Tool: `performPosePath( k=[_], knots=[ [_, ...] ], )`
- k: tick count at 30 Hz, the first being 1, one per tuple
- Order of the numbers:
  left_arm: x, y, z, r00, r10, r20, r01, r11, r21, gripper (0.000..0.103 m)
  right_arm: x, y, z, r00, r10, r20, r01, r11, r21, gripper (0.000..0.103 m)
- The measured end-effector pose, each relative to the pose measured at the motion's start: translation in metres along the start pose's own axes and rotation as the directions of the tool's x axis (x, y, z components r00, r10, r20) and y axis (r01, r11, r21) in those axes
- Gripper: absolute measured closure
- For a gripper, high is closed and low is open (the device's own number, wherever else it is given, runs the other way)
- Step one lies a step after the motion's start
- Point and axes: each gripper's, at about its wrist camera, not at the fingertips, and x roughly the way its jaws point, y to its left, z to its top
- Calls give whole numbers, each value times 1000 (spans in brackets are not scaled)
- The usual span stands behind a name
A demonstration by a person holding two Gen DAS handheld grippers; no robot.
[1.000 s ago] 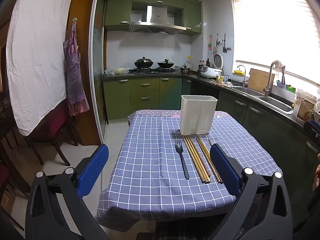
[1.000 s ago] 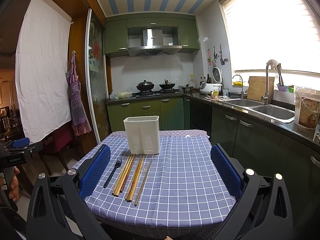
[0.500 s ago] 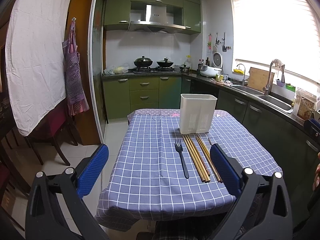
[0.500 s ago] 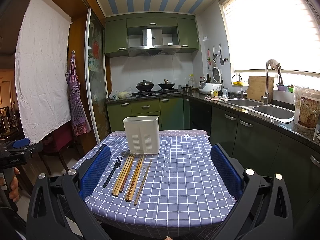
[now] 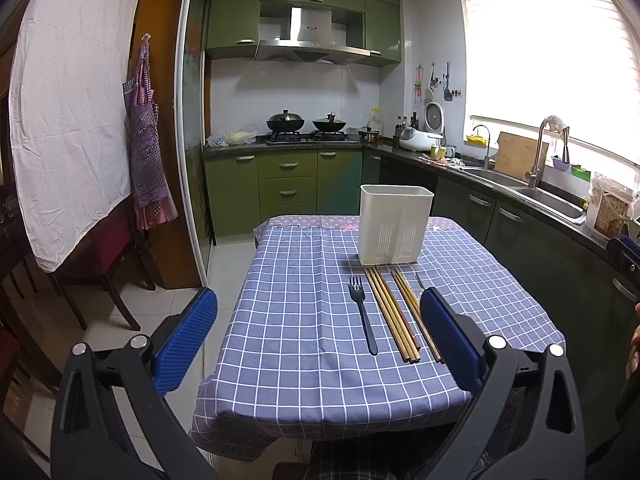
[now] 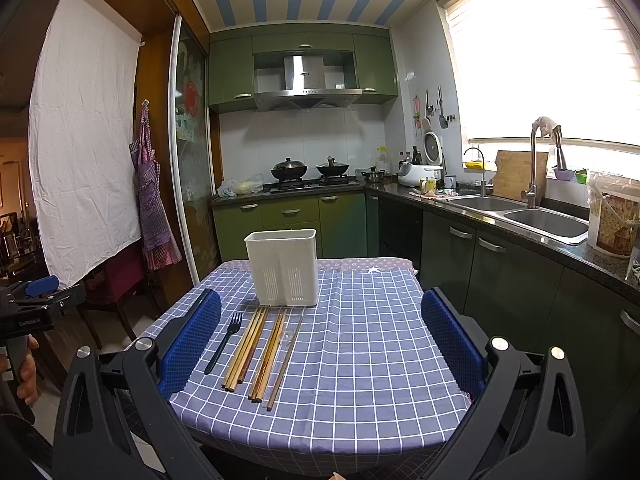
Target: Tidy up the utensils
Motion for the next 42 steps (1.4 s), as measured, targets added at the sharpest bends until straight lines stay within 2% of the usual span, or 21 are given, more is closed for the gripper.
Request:
performPosePath(
  k=[7,12,15,20,22,24,25,27,30,32,35,37,38,39,41,42],
  knots=[
    [5,-1,0,1000,-1,-14,1,1000,7,6,4,-2,-1,1000,-2,-16,2,1000,3,4],
    [22,-2,1,998,3,-56,-2,1000,16,6,12,-1,1,999,-1,-37,1,1000,-1,4],
    [49,-2,6,993,11,-121,-8,1000,24,6,31,-2,3,995,-13,-94,11,1000,-16,4],
    [110,-12,8,962,34,-269,-17,998,62,6,71,-7,5,978,-1,-207,-4,1000,-26,4],
    [132,-19,5,944,25,-328,0,997,76,6,94,-7,4,963,-12,-268,0,999,-45,4],
    [159,-28,2,912,-11,-410,47,996,78,6,117,-7,3,943,-20,-331,2,999,-53,4],
    [168,-31,1,899,-19,-437,59,995,78,6,133,-10,1,924,-12,-382,-4,999,-43,4],
    [189,-38,-1,869,-43,-492,90,993,72,6,153,-15,-2,903,27,-428,-34,999,-9,4],
    [220,-44,1,820,-78,-566,118,992,33,6,188,-24,-8,857,68,-510,-52,998,46,4],
    [238,-44,3,798,-80,-597,104,995,6,6,209,-26,-14,828,98,-552,-68,995,75,4],
    [265,-44,5,769,-70,-635,73,997,-22,7,228,-23,-20,805,96,-585,-70,995,68,4],
    [278,-43,5,750,-62,-659,59,998,-27,14,237,-22,-24,798,99,-594,-75,995,64,4],
    [285,-43,4,739,-55,-672,50,998,-26,25,239,-22,-25,794,103,-599,-78,995,67,4],
    [294,-43,1,719,-56,-693,45,998,-33,32,243,-23,-27,790,106,-604,-79,994,72,5],
    [304,-42,-4,690,-66,-721,43,998,-50,41,247,-25,-29,781,110,-615,-80,994,76,9],
    [308,-44,-7,678,-67,-732,44,998,-51,51,248,-26,-30,778,111,-619,-82,994,76,11]
  ],
)
